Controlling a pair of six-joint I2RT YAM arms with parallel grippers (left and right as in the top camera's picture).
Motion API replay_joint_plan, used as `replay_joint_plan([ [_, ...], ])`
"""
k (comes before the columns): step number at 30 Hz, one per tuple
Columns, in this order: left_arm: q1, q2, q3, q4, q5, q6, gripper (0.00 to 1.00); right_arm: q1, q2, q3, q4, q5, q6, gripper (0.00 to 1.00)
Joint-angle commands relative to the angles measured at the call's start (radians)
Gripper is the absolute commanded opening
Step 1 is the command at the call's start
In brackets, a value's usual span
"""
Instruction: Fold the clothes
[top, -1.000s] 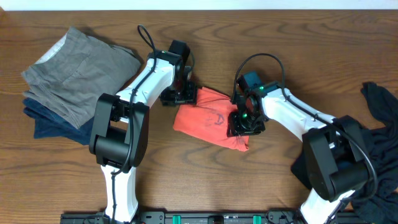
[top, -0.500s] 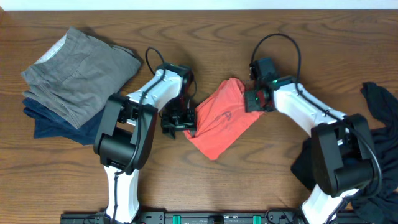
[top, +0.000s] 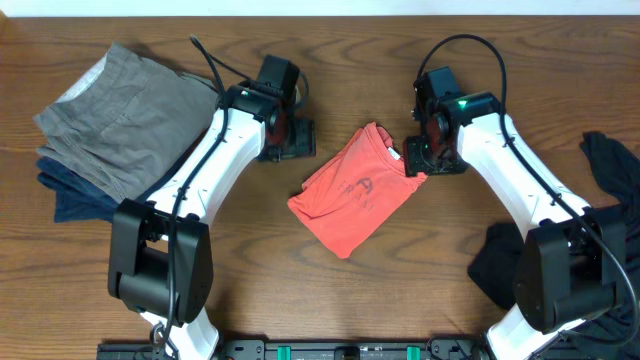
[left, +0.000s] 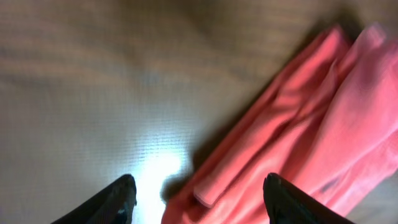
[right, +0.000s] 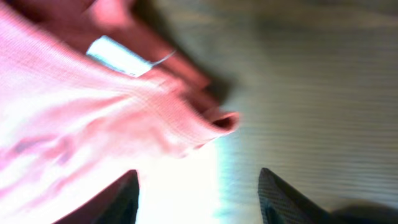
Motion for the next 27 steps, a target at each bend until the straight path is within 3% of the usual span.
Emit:
replay_joint_plan([
  [1,0.001,0.039,-0.02,0.003,-0.027,-0.002,0.67,0.013,-0.006,-0.043,0.018,-0.246,0.006,0.5],
  [6,0.001,0.1,-0.07,-0.008,0.031,0.01,0.67,0.053,-0.005,-0.168,0.107,-0.288,0.029,0.45],
  [13,0.001,0.154,-0.147,-0.05,0.06,0.008,0.66,0.062,-0.005,-0.328,0.287,-0.282,0.073,0.45],
  [17,0.001,0.157,-0.196,-0.123,0.152,0.005,0.6,0.062,-0.005,-0.36,0.393,-0.151,0.073,0.46],
  [23,-0.035,0.157,-0.257,-0.196,0.257,0.005,0.5,0.041,-0.005,-0.36,0.536,0.177,0.071,0.67],
  [27,-0.065,0.148,-0.258,-0.272,0.256,0.005,0.5,-0.012,-0.005,-0.349,0.59,0.225,0.027,0.74],
])
